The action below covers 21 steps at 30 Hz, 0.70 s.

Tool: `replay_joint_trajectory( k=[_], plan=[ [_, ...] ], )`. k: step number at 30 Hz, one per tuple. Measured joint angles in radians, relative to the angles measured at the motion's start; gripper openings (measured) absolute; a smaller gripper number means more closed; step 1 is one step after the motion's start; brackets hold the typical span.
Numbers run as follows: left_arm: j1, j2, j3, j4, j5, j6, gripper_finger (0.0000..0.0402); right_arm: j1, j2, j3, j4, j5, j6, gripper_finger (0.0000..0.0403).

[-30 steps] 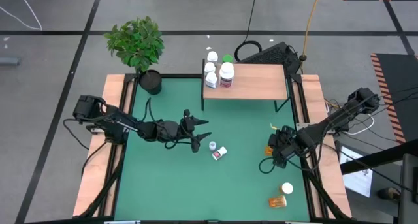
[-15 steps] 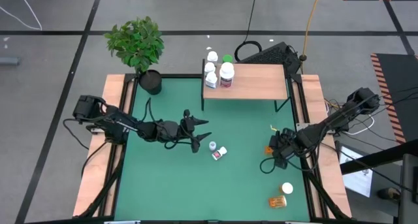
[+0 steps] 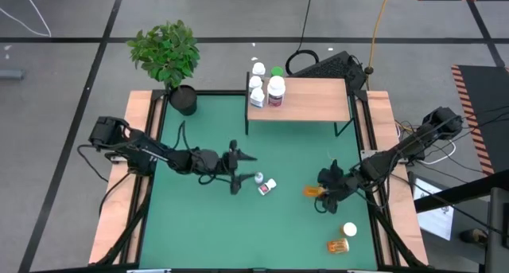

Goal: Pick and place medicine bottles onto shelf by color
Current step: Put the top orange pill bottle on the shelf

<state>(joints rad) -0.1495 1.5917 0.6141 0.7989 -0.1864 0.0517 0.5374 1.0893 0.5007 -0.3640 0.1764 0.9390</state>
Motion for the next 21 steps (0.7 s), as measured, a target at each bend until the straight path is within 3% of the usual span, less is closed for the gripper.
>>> replay_joint_trajectory(
  k=[6,15,21],
  plan=[
    [-0.062,0.163,0.198,-0.091,0.015,0.049,0.0255,-0.082,0.012,0.000,0.216,0.008,-0.130,0.0212],
    [-0.065,0.391,0.610,-0.542,-0.062,0.204,0.0336,-0.166,0.068,0.000,0.295,-0.051,-0.167,0.0211],
    [-0.076,0.450,0.720,-0.569,-0.082,0.340,0.0365,-0.189,0.070,0.000,0.289,-0.100,-0.123,0.0211]
  ],
)
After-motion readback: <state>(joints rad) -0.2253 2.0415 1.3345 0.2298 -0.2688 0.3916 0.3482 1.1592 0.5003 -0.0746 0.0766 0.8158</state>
